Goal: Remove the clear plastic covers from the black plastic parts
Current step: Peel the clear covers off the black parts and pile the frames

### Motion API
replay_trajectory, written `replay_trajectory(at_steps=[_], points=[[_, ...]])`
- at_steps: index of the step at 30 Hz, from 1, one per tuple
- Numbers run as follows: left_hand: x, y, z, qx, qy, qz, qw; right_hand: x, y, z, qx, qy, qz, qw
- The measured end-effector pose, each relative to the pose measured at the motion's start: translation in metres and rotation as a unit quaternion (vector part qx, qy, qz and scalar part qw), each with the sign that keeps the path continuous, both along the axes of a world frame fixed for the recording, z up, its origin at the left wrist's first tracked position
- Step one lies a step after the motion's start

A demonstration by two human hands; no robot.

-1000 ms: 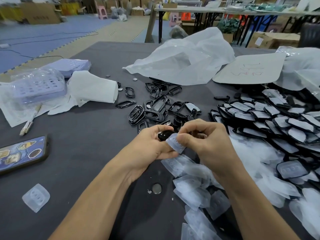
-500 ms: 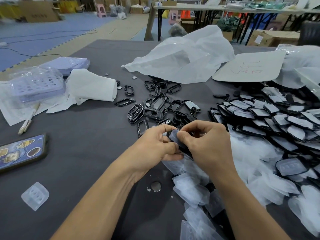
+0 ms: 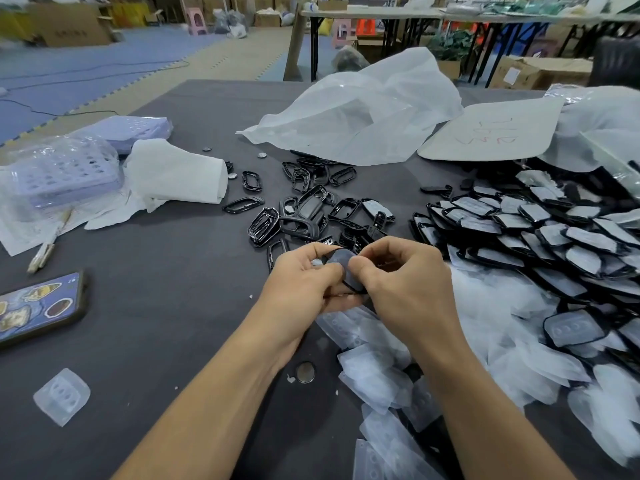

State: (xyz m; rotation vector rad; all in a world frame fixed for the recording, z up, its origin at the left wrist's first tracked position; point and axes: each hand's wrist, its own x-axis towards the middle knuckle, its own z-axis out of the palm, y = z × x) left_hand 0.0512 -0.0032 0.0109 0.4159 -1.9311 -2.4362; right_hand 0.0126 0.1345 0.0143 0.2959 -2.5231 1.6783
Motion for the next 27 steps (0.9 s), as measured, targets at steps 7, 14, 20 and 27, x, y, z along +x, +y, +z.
replay_trajectory(at_steps=[7,14,20,27], points=[[-0.0008,-0.0010,-0.0007,-0.047,0.015,0.072,0.996,-0.0060,0.0039,0.0002,-0.033,-0.038,0.018,0.999],[-0.0017,-0.0026,0.0032,-0.052,0.000,0.151,0.987,-0.0045,0.0009,0.0012,-0.097,-0.079,0.053,0.991],[-0.0018,-0.0047,0.0015,-0.079,0.026,0.129,0.988,-0.0047,0.0016,-0.0012,-0.102,-0.068,0.043,0.992],[0.0019,-0.0074,0.0071,-0.092,0.026,0.114,0.989,-0.0050,0.0022,-0.0008,-0.092,-0.049,0.031,0.994]])
